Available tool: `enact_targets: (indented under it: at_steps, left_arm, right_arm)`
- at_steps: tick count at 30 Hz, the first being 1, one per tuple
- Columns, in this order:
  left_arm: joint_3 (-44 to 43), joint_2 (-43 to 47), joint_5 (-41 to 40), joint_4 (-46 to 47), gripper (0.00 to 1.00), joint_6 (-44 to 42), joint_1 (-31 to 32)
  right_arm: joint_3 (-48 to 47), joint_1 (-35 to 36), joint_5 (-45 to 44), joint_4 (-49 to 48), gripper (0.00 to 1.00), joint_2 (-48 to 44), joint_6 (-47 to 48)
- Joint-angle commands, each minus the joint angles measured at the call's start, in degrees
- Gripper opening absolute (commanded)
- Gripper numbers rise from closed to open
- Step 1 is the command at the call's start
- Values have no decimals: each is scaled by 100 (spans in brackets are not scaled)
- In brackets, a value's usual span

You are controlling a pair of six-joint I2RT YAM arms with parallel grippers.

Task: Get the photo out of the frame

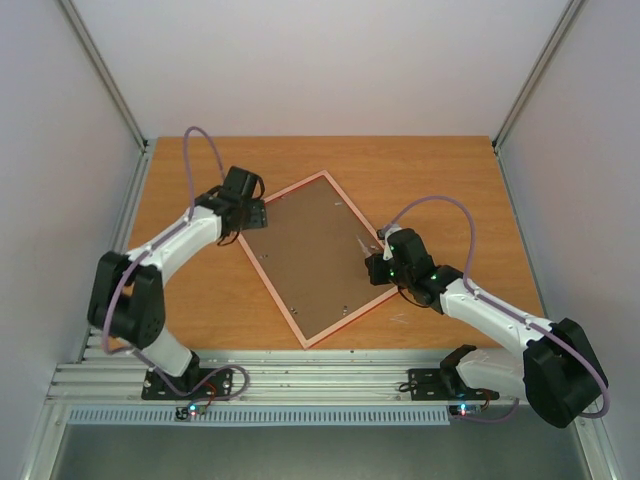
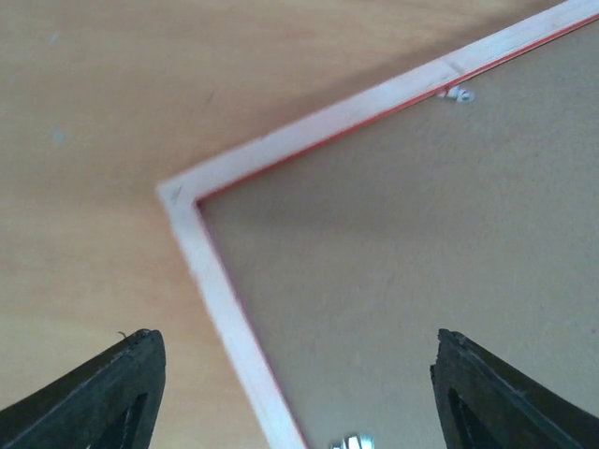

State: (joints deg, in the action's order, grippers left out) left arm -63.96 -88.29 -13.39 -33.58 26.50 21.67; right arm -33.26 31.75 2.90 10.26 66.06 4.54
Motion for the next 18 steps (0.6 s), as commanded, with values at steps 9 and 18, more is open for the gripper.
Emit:
enact_targets:
  at_steps: [9,18]
  left_arm:
    - [-1675,-2000,1443,757,83,-2052,-859]
    - [-2560,-3105,2022,458,82,-2319,-1033]
  right_arm:
    - [56,-28,162,-165,1,-4,-67]
    - [56,-29,255,-195,1,-6,-90]
